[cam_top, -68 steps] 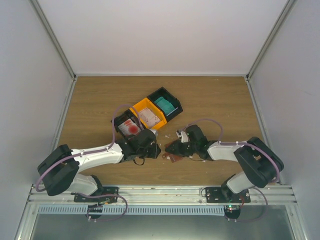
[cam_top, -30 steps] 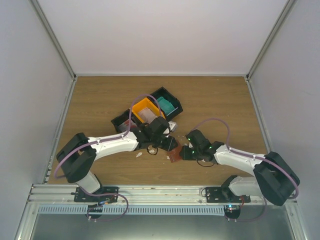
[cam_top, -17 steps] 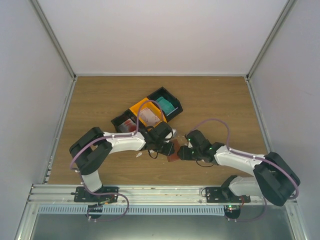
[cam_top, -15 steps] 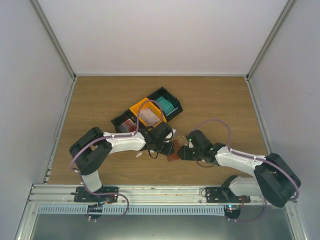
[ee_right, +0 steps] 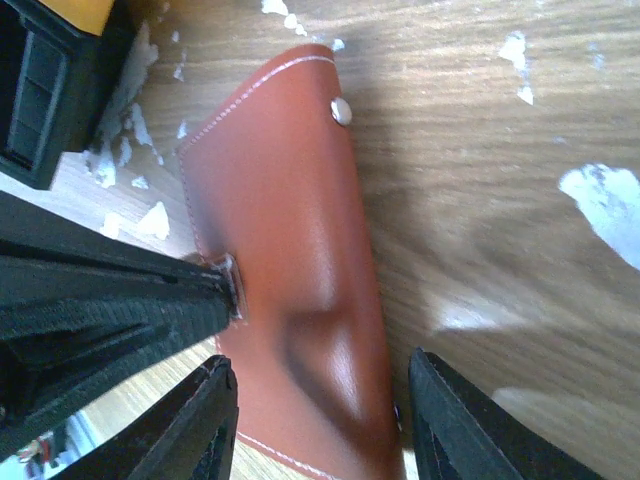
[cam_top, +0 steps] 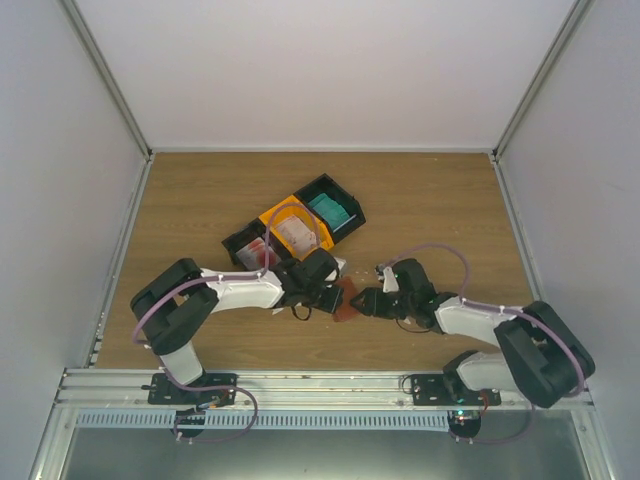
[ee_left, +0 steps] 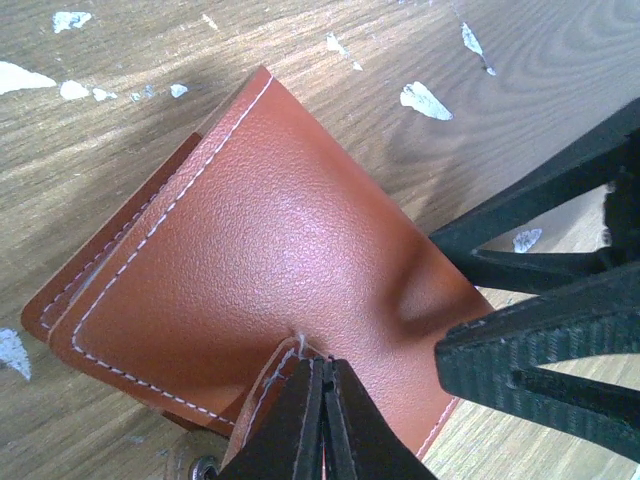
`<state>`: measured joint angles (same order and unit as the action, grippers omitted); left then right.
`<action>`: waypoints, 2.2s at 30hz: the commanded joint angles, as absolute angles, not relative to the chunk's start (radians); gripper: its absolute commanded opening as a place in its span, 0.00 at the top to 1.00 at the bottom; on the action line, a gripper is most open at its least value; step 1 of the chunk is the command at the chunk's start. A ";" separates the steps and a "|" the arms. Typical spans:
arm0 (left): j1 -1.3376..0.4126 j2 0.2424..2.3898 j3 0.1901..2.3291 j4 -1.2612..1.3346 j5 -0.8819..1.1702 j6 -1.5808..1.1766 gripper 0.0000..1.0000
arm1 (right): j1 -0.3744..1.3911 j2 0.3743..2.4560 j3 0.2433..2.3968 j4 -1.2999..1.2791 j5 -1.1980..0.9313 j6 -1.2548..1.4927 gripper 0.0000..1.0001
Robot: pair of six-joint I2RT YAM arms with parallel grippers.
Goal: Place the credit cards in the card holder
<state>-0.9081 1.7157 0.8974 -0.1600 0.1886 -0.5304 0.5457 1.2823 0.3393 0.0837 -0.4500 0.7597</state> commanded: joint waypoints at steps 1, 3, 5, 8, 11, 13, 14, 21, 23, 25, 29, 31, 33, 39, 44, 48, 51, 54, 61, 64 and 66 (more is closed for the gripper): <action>-0.907 1.734 0.802 -0.211 0.143 -0.540 0.94 | 0.514 1.363 0.289 0.285 -0.586 0.765 0.52; -0.903 1.733 0.777 -0.192 0.152 -0.542 0.96 | 0.512 1.406 0.267 0.377 -0.657 0.764 0.53; -0.899 1.733 0.752 -0.167 0.165 -0.544 0.96 | 0.512 1.444 0.259 0.445 -0.721 0.767 0.54; -0.897 1.728 0.739 -0.155 0.176 -0.548 0.96 | 0.512 1.468 0.256 0.504 -0.750 0.769 0.65; -0.897 1.703 0.729 -0.144 0.192 -0.554 0.96 | 0.512 1.463 0.272 0.500 -0.727 0.768 0.88; -0.897 1.674 0.729 -0.133 0.205 -0.557 0.95 | 0.512 1.449 0.305 0.430 -0.677 0.760 0.99; -0.897 1.657 0.729 -0.131 0.206 -0.561 0.94 | 0.512 1.438 0.327 0.380 -0.649 0.747 0.99; -0.897 1.430 0.845 -0.301 0.040 -0.608 0.72 | 0.531 1.283 0.516 -0.081 -0.321 0.620 1.00; -0.896 1.349 0.871 -0.335 -0.023 -0.617 0.63 | 0.543 1.254 0.562 -0.186 -0.235 0.605 1.00; -0.890 1.275 0.891 -0.358 -0.076 -0.622 0.57 | 0.566 1.238 0.610 -0.293 -0.141 0.603 1.00; -0.864 1.153 0.916 -0.408 -0.131 -0.619 0.52 | 0.644 1.229 0.742 -0.577 0.111 0.634 0.99; -0.847 1.101 0.919 -0.420 -0.142 -0.613 0.49 | 0.688 1.239 0.812 -0.707 0.236 0.671 1.00; -0.830 1.062 0.925 -0.433 -0.143 -0.604 0.48 | 0.722 1.258 0.864 -0.804 0.323 0.704 0.99; -0.796 0.992 0.948 -0.468 -0.143 -0.583 0.44 | 0.825 1.374 0.990 -1.053 0.519 0.838 1.00; -0.765 0.985 0.968 -0.482 -0.140 -0.569 0.44 | 0.929 1.525 1.059 -1.244 0.607 0.978 1.00; -0.763 0.943 0.977 -0.491 -0.152 -0.573 0.44 | 1.030 1.645 1.116 -1.259 0.586 1.013 0.99; -0.762 0.902 0.967 -0.482 -0.150 -0.574 0.43 | 1.115 1.749 1.186 -1.217 0.540 0.998 0.99; -0.762 0.878 0.979 -0.505 -0.158 -0.575 0.43 | 1.175 1.872 1.264 -1.178 0.506 0.973 1.00; -0.762 0.830 1.017 -0.538 -0.179 -0.572 0.42 | 1.248 2.014 1.376 -1.050 0.410 0.905 0.80; -0.762 0.828 1.028 -0.554 -0.183 -0.569 0.41 | 1.249 2.004 1.357 -0.946 0.348 0.871 0.68; -0.762 0.831 1.031 -0.563 -0.178 -0.568 0.40 | 1.249 1.978 1.340 -0.887 0.311 0.846 0.59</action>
